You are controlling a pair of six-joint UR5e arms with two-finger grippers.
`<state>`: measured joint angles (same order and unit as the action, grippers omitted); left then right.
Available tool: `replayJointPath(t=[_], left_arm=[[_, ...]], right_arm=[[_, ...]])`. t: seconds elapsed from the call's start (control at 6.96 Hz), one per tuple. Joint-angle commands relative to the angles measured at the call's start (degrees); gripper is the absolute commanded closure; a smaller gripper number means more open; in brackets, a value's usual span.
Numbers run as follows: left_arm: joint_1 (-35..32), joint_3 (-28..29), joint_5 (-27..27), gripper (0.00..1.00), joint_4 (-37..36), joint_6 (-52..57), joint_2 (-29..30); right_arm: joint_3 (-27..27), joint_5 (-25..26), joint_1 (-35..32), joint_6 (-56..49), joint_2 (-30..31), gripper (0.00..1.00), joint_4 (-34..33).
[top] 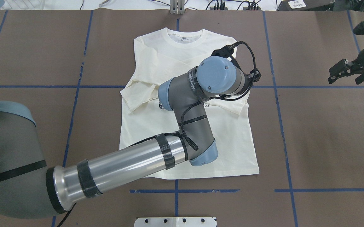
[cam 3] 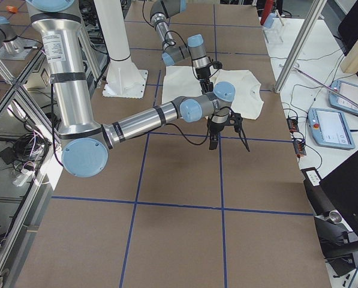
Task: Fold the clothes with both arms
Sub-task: 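Fold the grasped sleeve across the shirt body with the left gripper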
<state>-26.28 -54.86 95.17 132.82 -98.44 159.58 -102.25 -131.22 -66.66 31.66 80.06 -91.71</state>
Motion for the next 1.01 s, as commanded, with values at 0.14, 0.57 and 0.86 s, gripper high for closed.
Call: replayJointPath(t=[0.14,0.57,0.86], left_arm=[[-2.4,-17.7,4.1,0.0,-8.7,12.9,-13.5],[-4.0,-48.2,4.9,0.0,-33.9,28.6,-30.6],[-4.7,-60.7,5.0,0.0,-36.2,31.4,-40.5]], right_arm=[[-0.8,0.4,9.2,18.2,-2.6,0.0,10.4],[-10.5,17.2,27.5,40.6,3.7,0.0,20.3],[-13.5,30.2,42.5,52.2,5.4,0.0,20.3]])
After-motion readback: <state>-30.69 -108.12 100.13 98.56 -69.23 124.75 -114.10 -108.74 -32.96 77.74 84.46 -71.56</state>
